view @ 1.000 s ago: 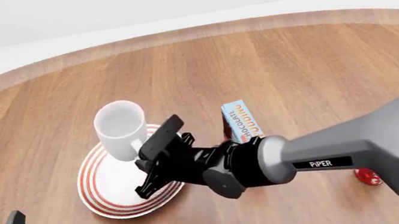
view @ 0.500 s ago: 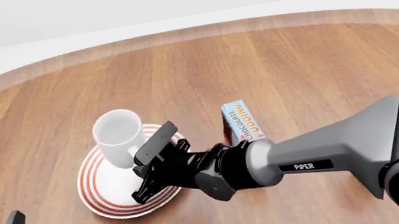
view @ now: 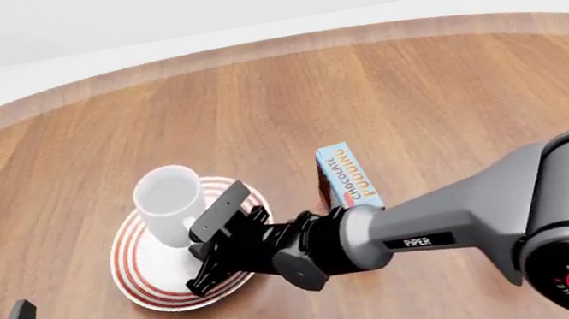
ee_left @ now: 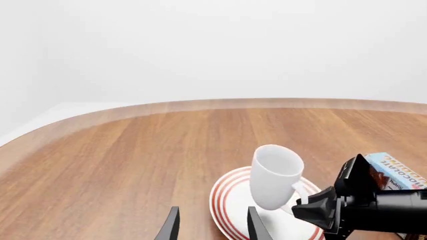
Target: Pick up the white mug and put it on the plate, and put the chocolate pudding to the right of the plate.
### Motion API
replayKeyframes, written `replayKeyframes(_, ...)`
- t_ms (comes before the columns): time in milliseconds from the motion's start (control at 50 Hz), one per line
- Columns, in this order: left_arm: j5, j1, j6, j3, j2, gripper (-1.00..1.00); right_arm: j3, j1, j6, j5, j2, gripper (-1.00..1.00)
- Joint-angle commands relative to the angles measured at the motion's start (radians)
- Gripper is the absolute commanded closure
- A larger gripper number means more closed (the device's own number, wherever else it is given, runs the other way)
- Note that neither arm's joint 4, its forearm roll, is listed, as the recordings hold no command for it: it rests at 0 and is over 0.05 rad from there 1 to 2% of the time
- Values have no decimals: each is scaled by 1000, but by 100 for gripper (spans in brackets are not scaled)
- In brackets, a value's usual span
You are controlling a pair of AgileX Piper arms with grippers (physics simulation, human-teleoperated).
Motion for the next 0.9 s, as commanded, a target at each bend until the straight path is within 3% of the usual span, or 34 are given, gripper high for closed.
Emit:
replayKeyframes(20,0,0,0,0,0,-100,-17,-2,18,5,19,100)
replayKeyframes(900,0,0,0,0,0,-100,-30,0,42,13,52,100)
